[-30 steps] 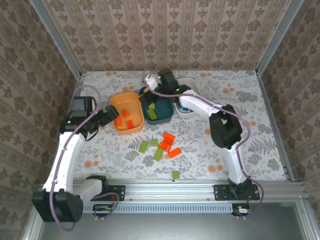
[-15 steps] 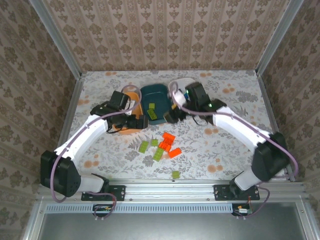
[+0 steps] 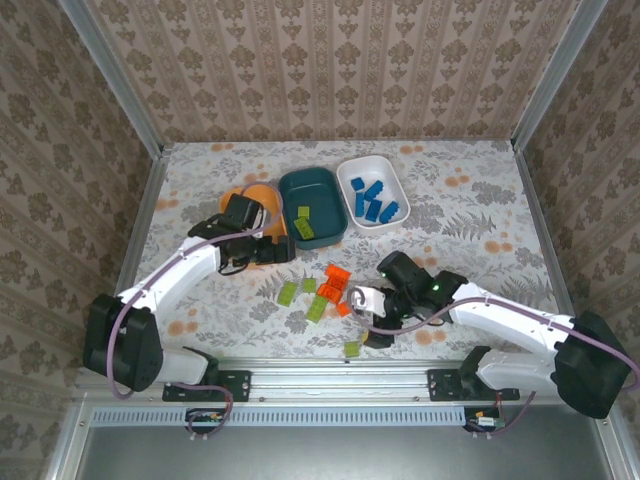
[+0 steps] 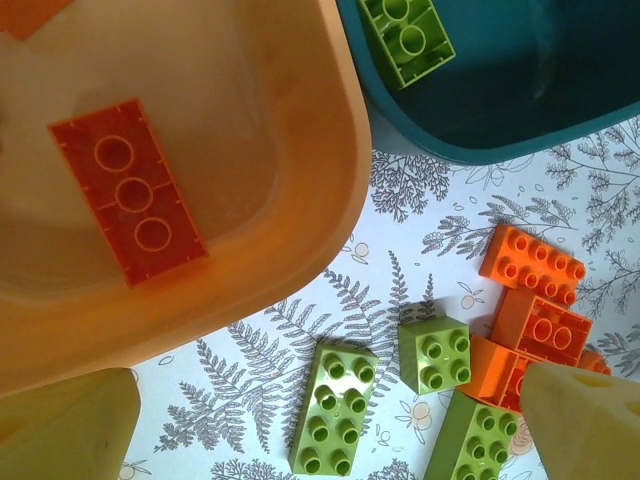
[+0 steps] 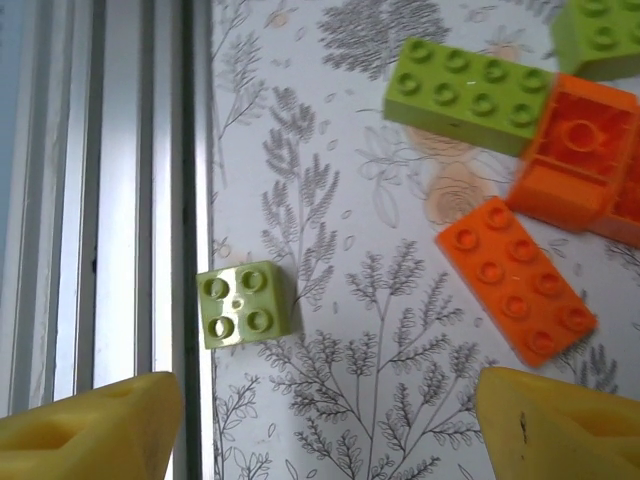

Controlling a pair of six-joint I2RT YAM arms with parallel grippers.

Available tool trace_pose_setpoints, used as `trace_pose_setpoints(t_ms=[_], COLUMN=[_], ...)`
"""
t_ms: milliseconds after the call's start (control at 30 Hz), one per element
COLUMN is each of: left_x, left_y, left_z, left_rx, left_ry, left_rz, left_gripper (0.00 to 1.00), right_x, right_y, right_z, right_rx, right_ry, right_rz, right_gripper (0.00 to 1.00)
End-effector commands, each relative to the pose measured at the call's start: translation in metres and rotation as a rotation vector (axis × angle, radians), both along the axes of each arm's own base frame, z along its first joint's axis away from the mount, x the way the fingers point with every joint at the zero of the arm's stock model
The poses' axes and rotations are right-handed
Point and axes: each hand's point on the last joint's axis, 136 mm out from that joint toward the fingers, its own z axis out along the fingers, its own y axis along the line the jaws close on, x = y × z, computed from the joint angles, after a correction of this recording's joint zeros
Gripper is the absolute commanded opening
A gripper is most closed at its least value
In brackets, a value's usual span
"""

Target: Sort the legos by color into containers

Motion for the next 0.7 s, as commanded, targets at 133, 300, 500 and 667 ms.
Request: trace_pose_setpoints(t_ms=[133,300,500,667], left_x=[-0.002,-0.005,-0.005,-0.008], left_y=[0.006,0.009,0.009,0.012], left_z=[0.005,0.003,0.005,0.006], left_rx=[-0.015,-0.01,-0.005,-0.003], left_ry=[-0.022,-0.023,-0.028,-0.03], left_rz=[0.052,0.064,0.049,0.046], left_gripper=[1.0,1.0,1.0,1.0], right_x=[-0.017,-0.021,-0.015,-0.015], right_y=[0.0,0.002,0.014,0.022], right_z=[-0.031,-0.043,-0.043,-0.054], right_rx=[-0.174,-0.239,-0.252,-0.3], right_ry=[-0.044,-0.065,-0.084,-0.083], right_rz=[0.175,0.208,0.184,0.187], right_gripper=[0.77,0.76,0.74,0.72])
